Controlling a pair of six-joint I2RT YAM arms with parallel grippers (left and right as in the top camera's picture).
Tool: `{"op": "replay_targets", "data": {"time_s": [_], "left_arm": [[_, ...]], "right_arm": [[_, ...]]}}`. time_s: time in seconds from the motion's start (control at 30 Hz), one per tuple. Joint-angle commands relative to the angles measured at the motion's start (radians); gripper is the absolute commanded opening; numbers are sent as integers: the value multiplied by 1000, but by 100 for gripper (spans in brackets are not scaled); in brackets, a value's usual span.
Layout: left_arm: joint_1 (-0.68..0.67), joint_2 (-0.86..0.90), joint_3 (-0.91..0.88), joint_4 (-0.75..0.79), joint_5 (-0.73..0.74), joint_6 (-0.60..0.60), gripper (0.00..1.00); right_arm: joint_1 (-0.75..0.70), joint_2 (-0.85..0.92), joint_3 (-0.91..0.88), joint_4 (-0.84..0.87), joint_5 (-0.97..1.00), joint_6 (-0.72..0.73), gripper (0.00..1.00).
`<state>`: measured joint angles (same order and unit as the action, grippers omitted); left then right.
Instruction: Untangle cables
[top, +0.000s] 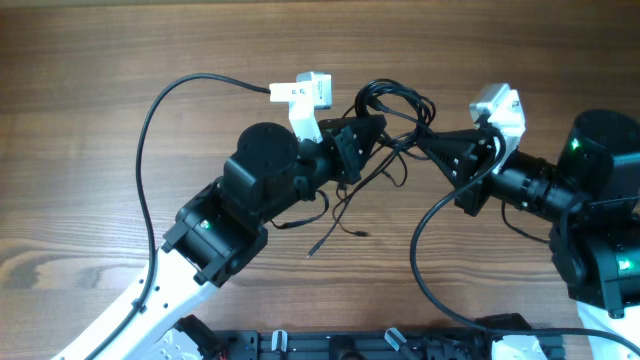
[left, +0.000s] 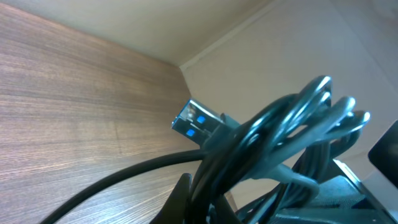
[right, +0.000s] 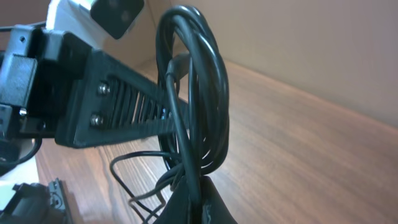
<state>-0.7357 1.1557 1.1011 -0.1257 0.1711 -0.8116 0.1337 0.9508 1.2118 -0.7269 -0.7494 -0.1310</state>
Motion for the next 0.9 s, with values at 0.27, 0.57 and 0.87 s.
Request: {"op": "replay_targets", "data": {"time_s": [0.27, 0.57, 0.87], "left_arm": [[78, -107, 9, 18, -132, -73, 4], [78, -109, 9, 3, -132, -95, 4], [78, -109, 9, 6, -132, -95, 4]], "right_arm": [[0, 1, 4, -56, 315, 399, 4], [0, 1, 4, -46, 314, 610, 4], [0, 1, 4, -45, 201, 767, 46]]}}
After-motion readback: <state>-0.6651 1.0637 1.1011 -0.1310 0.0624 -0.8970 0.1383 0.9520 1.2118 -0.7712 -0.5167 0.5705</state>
